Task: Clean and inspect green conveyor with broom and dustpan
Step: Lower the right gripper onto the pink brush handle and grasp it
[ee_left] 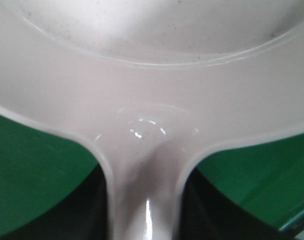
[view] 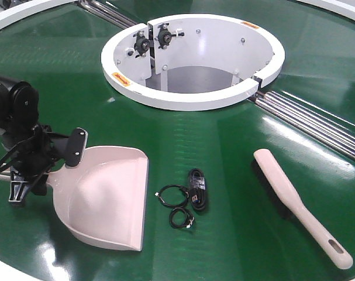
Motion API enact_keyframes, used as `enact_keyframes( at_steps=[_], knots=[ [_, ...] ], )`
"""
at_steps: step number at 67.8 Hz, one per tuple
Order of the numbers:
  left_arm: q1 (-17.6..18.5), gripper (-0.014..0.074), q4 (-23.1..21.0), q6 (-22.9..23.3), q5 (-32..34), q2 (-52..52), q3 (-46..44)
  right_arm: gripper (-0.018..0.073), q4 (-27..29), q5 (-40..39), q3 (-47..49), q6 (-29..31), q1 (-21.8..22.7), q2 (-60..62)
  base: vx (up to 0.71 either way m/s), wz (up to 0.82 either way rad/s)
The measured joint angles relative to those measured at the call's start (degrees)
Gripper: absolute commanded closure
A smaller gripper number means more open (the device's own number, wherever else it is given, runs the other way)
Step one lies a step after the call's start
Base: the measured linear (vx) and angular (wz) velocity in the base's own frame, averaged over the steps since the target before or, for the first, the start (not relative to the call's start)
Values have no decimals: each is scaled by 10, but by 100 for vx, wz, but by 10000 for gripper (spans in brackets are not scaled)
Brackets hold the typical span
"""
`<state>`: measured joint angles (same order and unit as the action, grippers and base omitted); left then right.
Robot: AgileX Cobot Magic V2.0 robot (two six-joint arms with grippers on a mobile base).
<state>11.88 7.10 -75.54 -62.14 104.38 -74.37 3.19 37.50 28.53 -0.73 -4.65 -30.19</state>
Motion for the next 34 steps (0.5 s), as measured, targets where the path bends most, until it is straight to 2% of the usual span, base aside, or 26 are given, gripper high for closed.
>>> enact_keyframes(
  at_steps=[6,12,29,34],
  knots=[
    [0,604,0,0,0,0,0,531,2,23,4,4,0,-29,0,0],
    [0,604,0,0,0,0,0,462,2,47,18,20,0,-61,0,0],
    [0,604,0,0,0,0,0,134,5,98,74,47,0,-168,0,0],
    [0,604,0,0,0,0,0,68,4,100,90,48,-5,-200,0,0]
  ],
)
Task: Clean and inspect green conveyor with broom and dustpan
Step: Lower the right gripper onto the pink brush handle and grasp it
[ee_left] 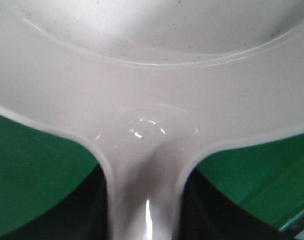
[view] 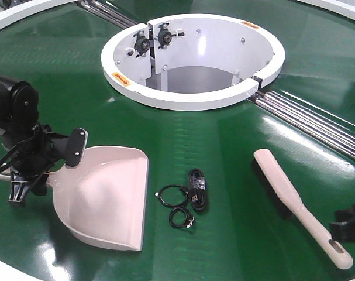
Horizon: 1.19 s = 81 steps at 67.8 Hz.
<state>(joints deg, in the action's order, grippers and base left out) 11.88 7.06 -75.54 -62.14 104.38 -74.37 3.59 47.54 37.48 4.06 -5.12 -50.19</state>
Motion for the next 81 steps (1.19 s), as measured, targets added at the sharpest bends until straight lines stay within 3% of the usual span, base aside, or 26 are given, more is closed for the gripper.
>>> enact_keyframes(
  at_steps=[7,24,50,81],
  knots=[
    [0,604,0,0,0,0,0,29,-2,7,24,1,-18,-48,0,0],
    [0,604,0,0,0,0,0,31,-19,35,100,2,-51,-167,0,0],
    [0,604,0,0,0,0,0,31,-30,111,208,2,-52,-337,0,0],
    [0,604,0,0,0,0,0,31,-43,121,264,2,-52,-458,0,0]
  ],
)
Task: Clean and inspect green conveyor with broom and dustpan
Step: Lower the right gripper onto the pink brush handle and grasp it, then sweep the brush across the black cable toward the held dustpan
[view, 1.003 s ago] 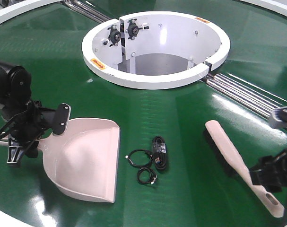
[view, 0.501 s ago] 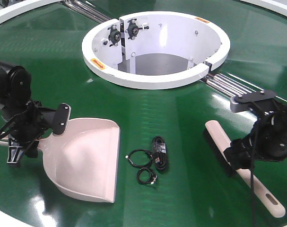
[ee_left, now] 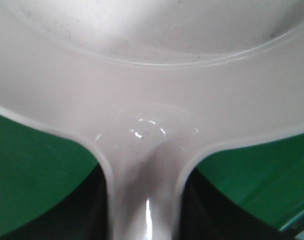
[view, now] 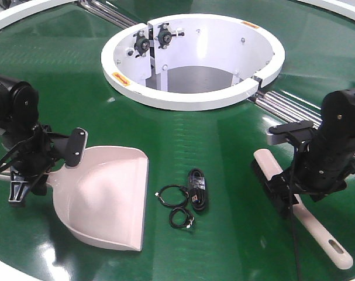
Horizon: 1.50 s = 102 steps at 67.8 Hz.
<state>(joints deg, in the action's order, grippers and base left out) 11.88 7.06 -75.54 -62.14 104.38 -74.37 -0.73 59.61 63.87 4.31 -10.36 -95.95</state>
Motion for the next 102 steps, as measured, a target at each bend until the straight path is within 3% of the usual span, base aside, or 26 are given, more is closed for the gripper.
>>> enact_keyframes(
  at_steps=[18,33,62,86,102],
  knots=[
    [0,604,0,0,0,0,0,78,0,1,6,0,0,-49,0,0],
    [0,604,0,0,0,0,0,168,0,1,6,1,0,-80,0,0],
    [0,604,0,0,0,0,0,575,-1,-2,10,1,0,-87,0,0],
    [0,604,0,0,0,0,0,564,12,-3,10,-4,0,-56,0,0],
    [0,604,0,0,0,0,0,564,7,8,9,-43,-24,2,0,0]
  ],
)
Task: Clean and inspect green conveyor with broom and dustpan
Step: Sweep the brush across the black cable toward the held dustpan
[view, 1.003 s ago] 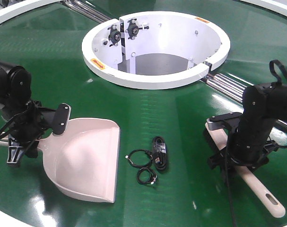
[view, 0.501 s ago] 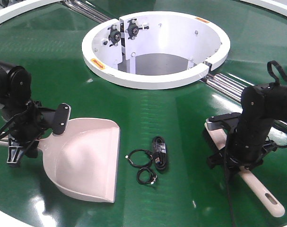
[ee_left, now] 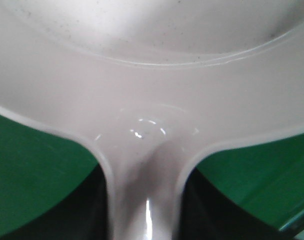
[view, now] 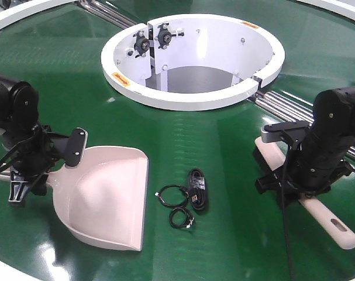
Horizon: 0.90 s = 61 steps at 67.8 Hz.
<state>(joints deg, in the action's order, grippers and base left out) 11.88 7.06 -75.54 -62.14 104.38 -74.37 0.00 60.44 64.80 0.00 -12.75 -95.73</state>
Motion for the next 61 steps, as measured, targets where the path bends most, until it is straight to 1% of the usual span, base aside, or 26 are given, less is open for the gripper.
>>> enact_keyframes(
  at_steps=[5,17,19,26,31,39,54,61],
  knots=[
    [0,604,0,0,0,0,0,564,0,12,0,-19,-17,8,0,0],
    [0,604,0,0,0,0,0,564,0,33,-1,-73,-84,10,0,0],
    [0,604,0,0,0,0,0,564,0,34,-1,-86,-99,10,0,0],
    [0,604,0,0,0,0,0,564,8,38,-1,-133,-129,7,0,0],
    [0,604,0,1,0,0,0,564,15,43,-1,-162,-140,1,0,0],
    [0,604,0,1,-1,0,0,564,27,46,-1,-187,-153,-12,0,0],
    [0,604,0,1,-1,0,0,564,59,46,1,-198,-176,-42,0,0],
    [0,604,0,1,-1,0,0,564,69,46,10,-198,-179,-56,0,0]
  ],
)
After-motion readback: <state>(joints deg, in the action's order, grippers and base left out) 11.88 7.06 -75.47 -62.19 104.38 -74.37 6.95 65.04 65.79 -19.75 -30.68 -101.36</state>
